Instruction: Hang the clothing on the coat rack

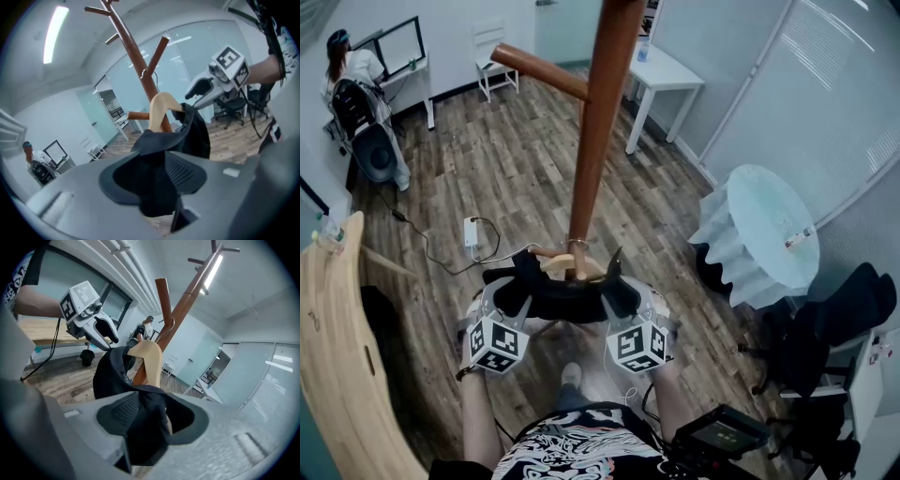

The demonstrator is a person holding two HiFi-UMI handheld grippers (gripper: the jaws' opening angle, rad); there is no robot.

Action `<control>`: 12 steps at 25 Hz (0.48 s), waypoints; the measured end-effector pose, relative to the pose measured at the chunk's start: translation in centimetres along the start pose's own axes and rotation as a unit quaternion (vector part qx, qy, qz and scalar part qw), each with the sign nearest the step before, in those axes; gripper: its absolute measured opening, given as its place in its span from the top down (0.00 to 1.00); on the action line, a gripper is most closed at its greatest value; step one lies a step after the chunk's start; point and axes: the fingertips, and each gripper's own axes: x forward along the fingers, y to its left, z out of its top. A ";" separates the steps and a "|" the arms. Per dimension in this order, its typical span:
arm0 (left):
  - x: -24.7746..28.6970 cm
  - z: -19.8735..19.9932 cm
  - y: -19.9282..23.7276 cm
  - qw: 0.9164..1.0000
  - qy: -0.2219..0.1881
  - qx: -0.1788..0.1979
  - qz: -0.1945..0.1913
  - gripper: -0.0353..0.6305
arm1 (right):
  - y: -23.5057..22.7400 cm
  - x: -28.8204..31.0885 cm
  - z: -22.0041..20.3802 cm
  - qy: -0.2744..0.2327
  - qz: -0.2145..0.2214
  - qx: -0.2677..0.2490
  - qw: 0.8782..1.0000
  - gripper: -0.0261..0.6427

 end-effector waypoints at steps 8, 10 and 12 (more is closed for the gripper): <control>-3.6 2.8 -0.9 0.986 -0.102 -0.135 0.005 0.96 | 1.6 -3.5 1.6 -0.037 -0.028 0.015 0.999 0.89; -4.8 2.8 -1.3 0.970 -0.133 -0.202 -0.007 0.96 | 1.8 -4.9 1.8 -0.053 -0.042 0.033 0.997 0.96; -5.8 2.3 -1.6 0.959 -0.145 -0.245 0.003 0.96 | 2.1 -6.1 1.7 -0.065 -0.046 0.068 0.995 0.96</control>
